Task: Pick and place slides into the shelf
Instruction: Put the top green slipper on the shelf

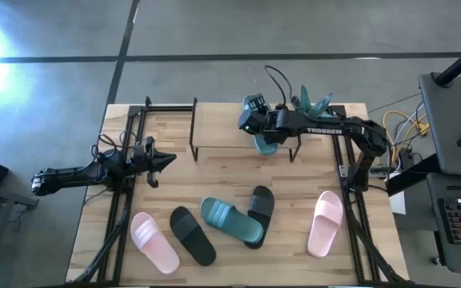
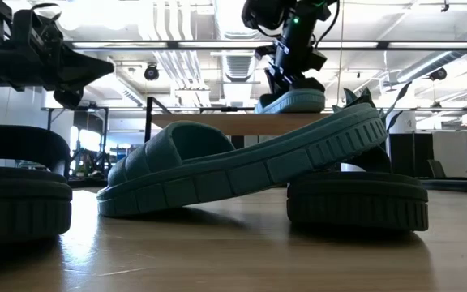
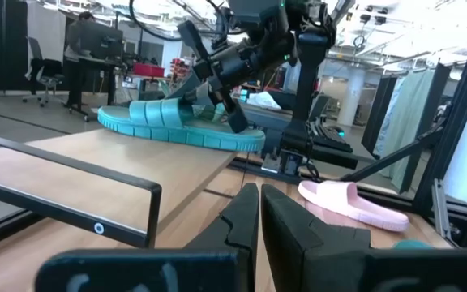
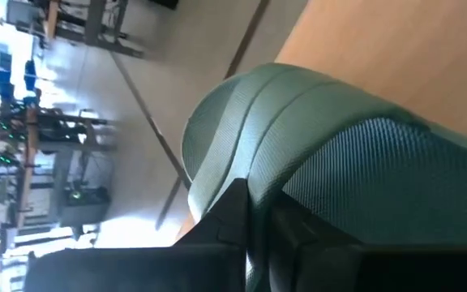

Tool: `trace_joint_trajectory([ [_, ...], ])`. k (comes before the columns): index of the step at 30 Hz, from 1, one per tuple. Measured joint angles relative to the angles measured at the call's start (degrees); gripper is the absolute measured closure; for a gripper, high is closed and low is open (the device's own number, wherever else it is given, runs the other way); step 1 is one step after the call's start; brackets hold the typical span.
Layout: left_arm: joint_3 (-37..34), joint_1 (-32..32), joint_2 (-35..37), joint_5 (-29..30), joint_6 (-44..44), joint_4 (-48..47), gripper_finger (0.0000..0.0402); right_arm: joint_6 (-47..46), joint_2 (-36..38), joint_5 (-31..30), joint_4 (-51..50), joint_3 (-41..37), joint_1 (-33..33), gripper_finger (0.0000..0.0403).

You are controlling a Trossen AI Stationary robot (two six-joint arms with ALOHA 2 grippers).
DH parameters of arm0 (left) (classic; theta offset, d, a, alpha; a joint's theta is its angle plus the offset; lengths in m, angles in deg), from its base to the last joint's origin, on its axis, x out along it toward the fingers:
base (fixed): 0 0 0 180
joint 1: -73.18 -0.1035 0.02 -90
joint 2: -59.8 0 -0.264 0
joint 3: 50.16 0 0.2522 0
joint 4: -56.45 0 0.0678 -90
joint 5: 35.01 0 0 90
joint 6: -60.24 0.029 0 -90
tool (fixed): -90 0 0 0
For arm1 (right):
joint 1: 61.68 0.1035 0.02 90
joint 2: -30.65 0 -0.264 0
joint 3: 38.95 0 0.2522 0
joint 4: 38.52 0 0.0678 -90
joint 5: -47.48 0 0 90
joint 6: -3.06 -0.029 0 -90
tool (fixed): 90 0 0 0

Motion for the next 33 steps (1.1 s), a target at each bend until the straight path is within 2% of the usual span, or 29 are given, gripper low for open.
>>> trace_joint_trajectory([
  [3,0.00,0.00,-0.01,0.00,0.00,0.02,0.0398,1.78,0.00,3.45,-0.22,0.00,-1.01,0.0362],
  [6,0.00,0.00,0.00,0.01,0.00,0.02,0.0398,8.03,0.11,5.61,-0.28,0.00,-1.33,0.0336],
  [10,0.00,0.00,-0.02,0.00,0.00,0.02,0.0398,9.39,0.11,5.88,-0.49,-0.02,-1.03,0.0313],
  [12,0.00,0.00,-0.02,0.01,0.00,-0.01,0.0398,13.01,0.30,5.91,-0.94,-0.05,-0.89,0.0306],
  [16,0.00,-0.02,-0.02,0.01,0.00,0.00,0.0398,18.76,0.76,2.67,-0.56,-0.07,-0.71,0.0304],
  [21,0.00,-0.02,0.00,0.00,0.00,0.02,0.0398,15.58,0.96,-0.55,-0.18,-0.11,-0.60,0.0296],
  [29,0.00,-0.02,0.00,-0.01,0.00,-0.01,0.0398,18.16,1.21,-0.32,-0.11,-0.11,0.43,0.0235],
  [33,0.00,-0.02,-0.02,0.01,0.00,0.00,0.0398,23.25,1.93,3.31,0.04,-0.11,1.17,0.0206],
])
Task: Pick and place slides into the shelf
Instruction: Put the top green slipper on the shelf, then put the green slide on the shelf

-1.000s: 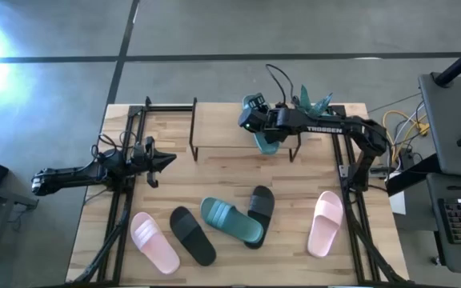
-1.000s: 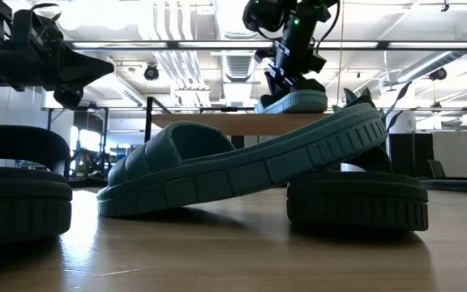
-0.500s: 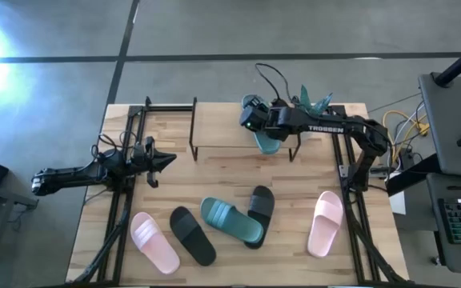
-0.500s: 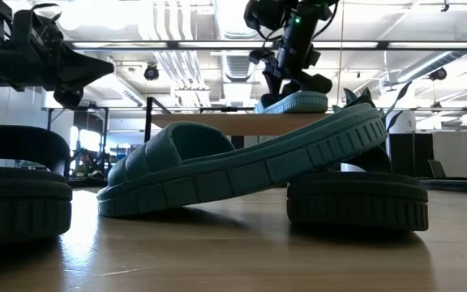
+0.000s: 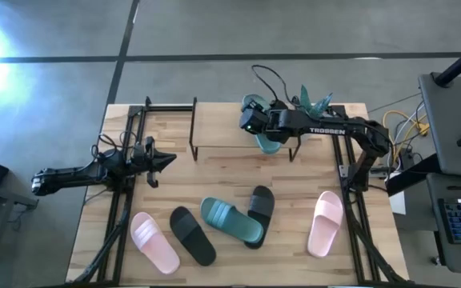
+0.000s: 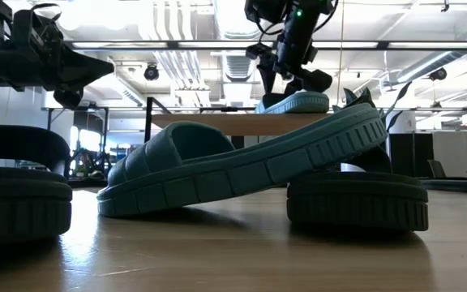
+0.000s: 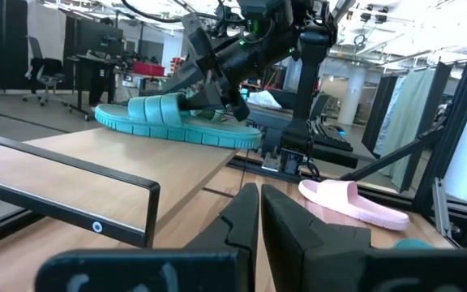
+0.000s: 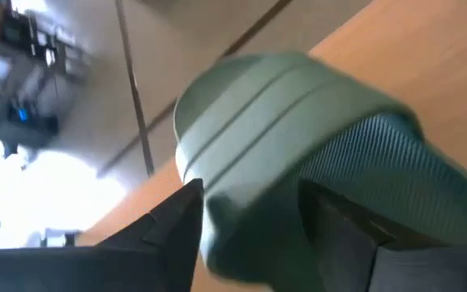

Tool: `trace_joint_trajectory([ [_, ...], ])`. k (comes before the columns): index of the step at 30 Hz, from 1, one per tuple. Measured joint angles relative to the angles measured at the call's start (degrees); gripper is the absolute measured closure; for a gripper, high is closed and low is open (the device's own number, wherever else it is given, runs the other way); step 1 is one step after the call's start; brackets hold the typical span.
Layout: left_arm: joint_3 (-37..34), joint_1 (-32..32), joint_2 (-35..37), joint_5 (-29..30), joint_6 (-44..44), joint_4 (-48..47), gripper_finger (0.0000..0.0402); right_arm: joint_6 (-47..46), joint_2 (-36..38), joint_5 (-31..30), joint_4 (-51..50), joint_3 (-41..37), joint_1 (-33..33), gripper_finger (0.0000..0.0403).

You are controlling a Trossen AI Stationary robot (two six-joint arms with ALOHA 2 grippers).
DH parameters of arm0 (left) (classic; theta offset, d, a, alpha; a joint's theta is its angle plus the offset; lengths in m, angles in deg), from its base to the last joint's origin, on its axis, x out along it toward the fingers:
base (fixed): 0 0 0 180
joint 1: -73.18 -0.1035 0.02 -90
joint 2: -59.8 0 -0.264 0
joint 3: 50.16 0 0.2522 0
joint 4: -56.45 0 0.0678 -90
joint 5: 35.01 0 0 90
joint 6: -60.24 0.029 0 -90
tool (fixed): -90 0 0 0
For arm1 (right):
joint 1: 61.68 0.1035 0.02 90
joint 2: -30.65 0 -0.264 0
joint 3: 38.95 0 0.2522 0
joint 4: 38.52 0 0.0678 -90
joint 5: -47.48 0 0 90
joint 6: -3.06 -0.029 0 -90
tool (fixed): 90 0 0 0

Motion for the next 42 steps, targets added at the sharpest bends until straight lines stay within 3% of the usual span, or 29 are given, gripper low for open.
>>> trace_joint_trajectory([
  [4,0.00,0.00,0.00,-0.02,0.00,0.02,0.0398,7.81,0.84,2.91,0.00,0.74,1.81,0.0192],
  [7,0.00,0.00,0.00,0.00,0.00,0.02,0.0398,18.89,1.26,7.89,0.08,2.22,3.88,0.0191],
  [11,0.00,0.00,0.00,-0.02,0.00,-0.01,0.0398,37.77,1.35,22.78,0.17,4.18,6.40,0.0195],
  [13,0.00,0.00,0.01,0.00,0.00,0.02,0.0398,42.31,1.28,30.31,0.03,4.32,7.65,0.0196],
  [15,0.00,0.00,0.00,-0.02,0.00,-0.01,0.0398,42.66,1.20,33.66,-0.02,4.00,9.02,0.0198],
  [25,0.00,0.04,-0.07,1.17,-1.83,1.80,0.0398,40.75,1.17,30.82,0.05,3.47,13.78,0.0198],
  [30,-0.02,0.04,0.04,1.27,-12.73,15.15,0.0398,40.75,1.17,30.64,0.07,3.45,14.05,0.0198],
  [34,-0.02,0.02,0.22,1.34,-29.75,25.03,0.0398,40.73,1.17,28.29,0.07,3.45,14.05,0.0197],
  [39,-0.02,0.01,0.33,5.92,-22.61,33.75,0.0398,40.66,1.06,26.29,0.12,3.45,14.04,0.0197],
  [42,-0.02,-0.02,0.35,6.05,-25.84,38.70,0.0398,40.79,1.06,26.26,0.12,3.45,13.92,0.0197],
])
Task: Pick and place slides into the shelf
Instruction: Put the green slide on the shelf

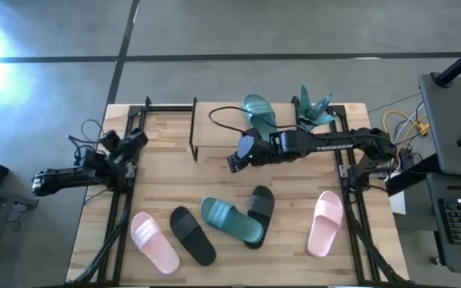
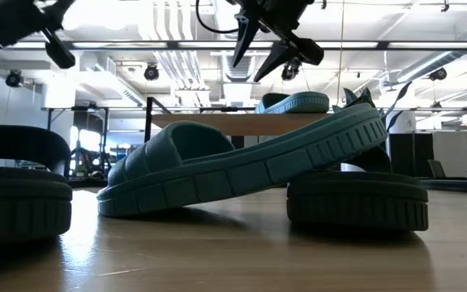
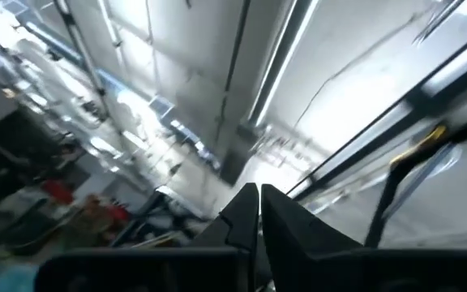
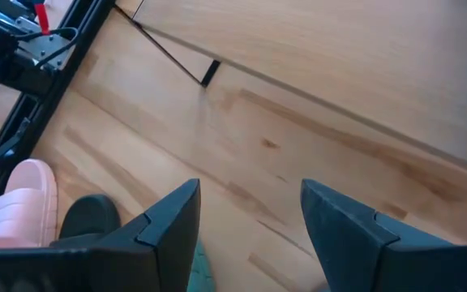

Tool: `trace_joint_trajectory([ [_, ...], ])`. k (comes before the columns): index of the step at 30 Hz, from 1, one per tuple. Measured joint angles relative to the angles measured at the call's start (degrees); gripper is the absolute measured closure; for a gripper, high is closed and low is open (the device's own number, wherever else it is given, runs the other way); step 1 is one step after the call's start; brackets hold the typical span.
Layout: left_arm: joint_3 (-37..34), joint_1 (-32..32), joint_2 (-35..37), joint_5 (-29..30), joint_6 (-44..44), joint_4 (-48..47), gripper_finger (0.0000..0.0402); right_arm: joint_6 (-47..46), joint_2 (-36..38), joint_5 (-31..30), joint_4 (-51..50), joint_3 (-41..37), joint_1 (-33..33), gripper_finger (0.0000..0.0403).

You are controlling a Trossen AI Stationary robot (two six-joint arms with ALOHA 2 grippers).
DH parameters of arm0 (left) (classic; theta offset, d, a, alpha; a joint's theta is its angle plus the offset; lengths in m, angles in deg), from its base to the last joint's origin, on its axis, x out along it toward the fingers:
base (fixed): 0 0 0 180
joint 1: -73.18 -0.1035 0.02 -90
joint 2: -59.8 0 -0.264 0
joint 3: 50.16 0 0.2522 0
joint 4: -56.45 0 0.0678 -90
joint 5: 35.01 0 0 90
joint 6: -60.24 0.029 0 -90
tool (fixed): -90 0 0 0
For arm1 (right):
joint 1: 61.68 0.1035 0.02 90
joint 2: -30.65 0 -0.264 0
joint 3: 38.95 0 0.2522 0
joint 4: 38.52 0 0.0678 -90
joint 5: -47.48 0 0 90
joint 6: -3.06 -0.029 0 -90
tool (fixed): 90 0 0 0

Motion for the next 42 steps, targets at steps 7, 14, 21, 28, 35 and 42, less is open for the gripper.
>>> trace_joint_trajectory([
  [7,0.00,0.02,-0.53,1.04,-3.34,-0.06,0.0398,1.52,-0.02,-0.09,-0.04,-0.06,0.00,0.0197],
  [14,1.53,0.07,-7.37,-16.03,-21.25,-11.57,0.0398,3.49,-0.04,2.13,5.37,0.27,0.00,0.0197],
  [21,6.66,0.04,-18.68,-23.28,-26.01,-25.29,0.0346,12.28,-0.04,7.93,13.94,4.64,-0.24,0.0197],
  [28,7.04,0.04,-26.89,-32.64,-34.55,-25.09,0.0256,17.92,0.02,7.04,12.70,15.08,-1.62,0.0197],
  [35,6.54,0.41,-35.38,-37.49,-35.53,-24.87,0.0231,20.37,0.13,-5.57,6.74,25.37,-2.31,0.0197],
  [42,7.49,3.47,-46.05,-37.56,-35.88,-15.31,0.0231,20.23,0.13,-6.43,1.08,29.40,-1.62,0.0197],
])
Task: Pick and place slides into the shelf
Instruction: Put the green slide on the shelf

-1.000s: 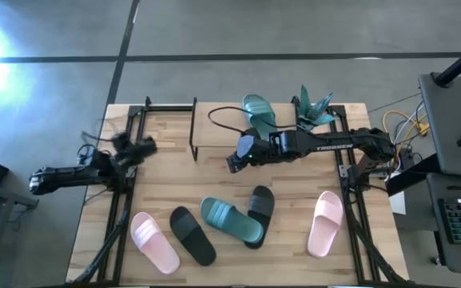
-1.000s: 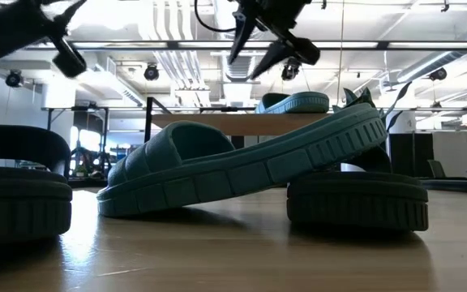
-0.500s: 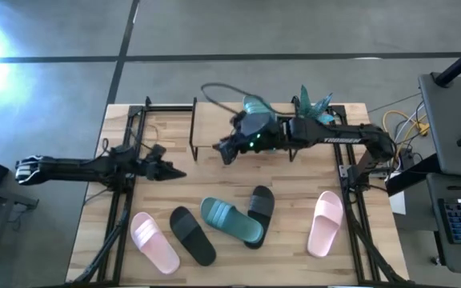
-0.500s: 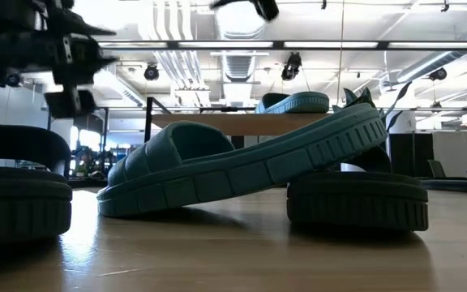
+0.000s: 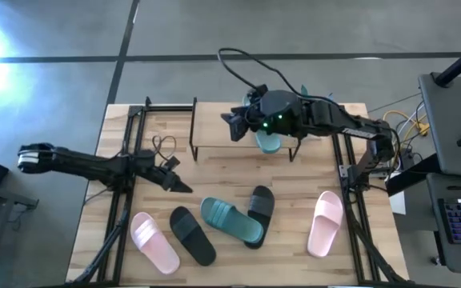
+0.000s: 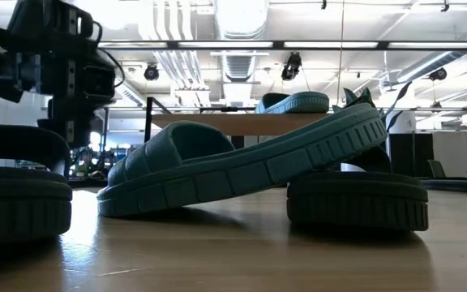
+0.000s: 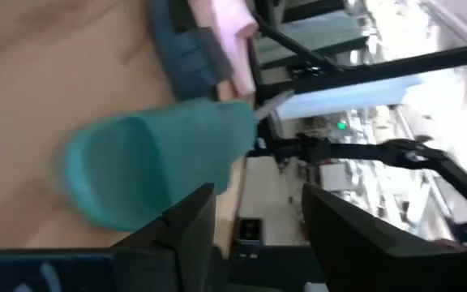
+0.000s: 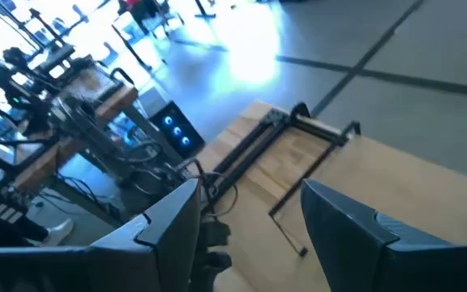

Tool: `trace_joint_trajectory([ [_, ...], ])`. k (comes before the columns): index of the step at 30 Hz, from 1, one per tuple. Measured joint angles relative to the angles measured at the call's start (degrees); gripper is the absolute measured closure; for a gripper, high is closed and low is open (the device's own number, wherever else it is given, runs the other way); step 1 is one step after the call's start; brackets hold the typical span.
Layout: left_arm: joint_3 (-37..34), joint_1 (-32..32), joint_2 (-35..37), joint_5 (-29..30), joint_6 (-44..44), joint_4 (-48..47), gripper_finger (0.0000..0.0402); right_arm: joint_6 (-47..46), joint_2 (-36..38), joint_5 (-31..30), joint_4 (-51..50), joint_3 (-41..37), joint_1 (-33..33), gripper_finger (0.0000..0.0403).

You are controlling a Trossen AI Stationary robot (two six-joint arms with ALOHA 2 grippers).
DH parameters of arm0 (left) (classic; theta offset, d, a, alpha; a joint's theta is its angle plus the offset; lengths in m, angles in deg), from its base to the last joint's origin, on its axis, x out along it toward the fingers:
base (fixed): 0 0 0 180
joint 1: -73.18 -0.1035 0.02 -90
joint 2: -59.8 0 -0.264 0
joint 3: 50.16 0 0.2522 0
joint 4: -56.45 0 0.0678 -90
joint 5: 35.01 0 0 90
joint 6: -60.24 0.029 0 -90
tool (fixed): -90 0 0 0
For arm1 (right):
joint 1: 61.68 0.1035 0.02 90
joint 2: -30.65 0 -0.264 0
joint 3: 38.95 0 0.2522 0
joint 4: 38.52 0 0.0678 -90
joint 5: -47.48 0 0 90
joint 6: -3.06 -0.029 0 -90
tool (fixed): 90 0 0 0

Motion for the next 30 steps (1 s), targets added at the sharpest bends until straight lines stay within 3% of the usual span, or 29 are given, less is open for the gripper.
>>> trace_joint_trajectory([
  [4,1.88,4.10,-6.98,-0.22,-2.70,10.01,0.0231,-2.28,-0.02,-0.15,-2.16,-0.51,0.57,0.0197],
  [11,4.60,7.45,-18.80,-0.03,-2.41,9.61,0.0230,-5.75,-0.15,-0.15,-2.54,-2.56,0.79,0.0197],
  [18,4.81,7.61,-26.15,0.23,-1.56,17.00,0.0230,-7.27,-0.15,-0.17,-3.13,-2.69,1.29,0.0197],
  [30,10.41,7.69,-38.52,0.58,-2.49,17.51,0.0230,-7.23,-0.15,-0.17,-3.44,-2.71,2.15,0.0197],
])
